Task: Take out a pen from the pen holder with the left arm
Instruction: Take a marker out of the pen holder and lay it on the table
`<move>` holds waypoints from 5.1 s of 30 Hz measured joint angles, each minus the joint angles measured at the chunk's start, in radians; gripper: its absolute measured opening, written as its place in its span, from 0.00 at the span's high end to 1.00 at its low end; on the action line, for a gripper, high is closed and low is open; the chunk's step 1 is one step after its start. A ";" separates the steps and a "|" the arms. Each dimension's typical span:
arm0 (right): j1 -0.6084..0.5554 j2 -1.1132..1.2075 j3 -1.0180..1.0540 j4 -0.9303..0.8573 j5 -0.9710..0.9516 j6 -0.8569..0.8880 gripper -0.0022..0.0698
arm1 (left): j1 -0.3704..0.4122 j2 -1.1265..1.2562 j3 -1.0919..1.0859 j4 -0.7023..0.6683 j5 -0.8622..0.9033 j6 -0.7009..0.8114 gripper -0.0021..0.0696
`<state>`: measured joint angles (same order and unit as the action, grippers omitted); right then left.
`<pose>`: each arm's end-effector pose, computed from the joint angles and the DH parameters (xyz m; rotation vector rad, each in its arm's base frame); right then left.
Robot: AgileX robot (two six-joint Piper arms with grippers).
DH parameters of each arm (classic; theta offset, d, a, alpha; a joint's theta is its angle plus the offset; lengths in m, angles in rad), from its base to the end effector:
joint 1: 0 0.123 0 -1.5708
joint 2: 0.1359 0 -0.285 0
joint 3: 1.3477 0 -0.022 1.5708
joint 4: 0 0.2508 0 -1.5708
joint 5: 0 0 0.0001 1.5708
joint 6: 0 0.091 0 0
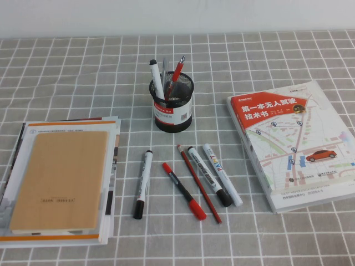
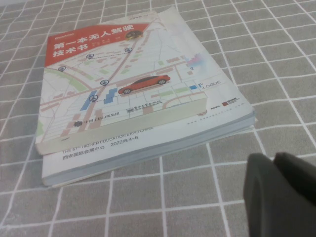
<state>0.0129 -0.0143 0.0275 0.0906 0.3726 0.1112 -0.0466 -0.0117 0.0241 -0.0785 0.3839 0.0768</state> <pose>0.0525 0.0037 0.1713 0.1480 1.8656 0.1747 0.0521 -0.0051 0.1713 0.0677 1.8779 -0.0569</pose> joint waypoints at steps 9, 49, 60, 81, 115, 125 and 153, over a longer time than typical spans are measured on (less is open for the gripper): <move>0.000 0.000 0.000 0.000 0.000 0.000 0.99 | 0.000 0.000 0.000 0.000 0.000 0.000 0.98; 0.000 0.000 0.000 0.000 0.000 0.000 0.99 | 0.000 0.000 0.000 0.002 0.000 0.000 0.98; 0.000 0.000 0.000 0.000 0.000 0.000 0.99 | 0.000 0.000 0.000 0.497 -0.084 0.000 0.98; 0.000 0.000 0.000 0.000 0.000 0.000 0.99 | 0.000 0.000 0.002 0.850 -0.384 -0.125 0.98; 0.000 0.000 0.000 0.000 0.000 0.000 0.99 | 0.000 0.509 -0.378 1.839 -0.867 -2.344 0.98; 0.000 0.000 0.000 0.000 0.000 0.000 0.99 | 0.000 0.712 -0.524 1.861 -0.842 -2.079 0.98; 0.000 0.000 0.000 0.000 0.000 0.000 0.99 | -0.179 0.766 -0.559 0.102 -0.187 0.038 0.98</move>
<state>0.0129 -0.0143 0.0275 0.0906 0.3726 0.1112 -0.2258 0.7541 -0.5346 0.0235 0.1964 0.1148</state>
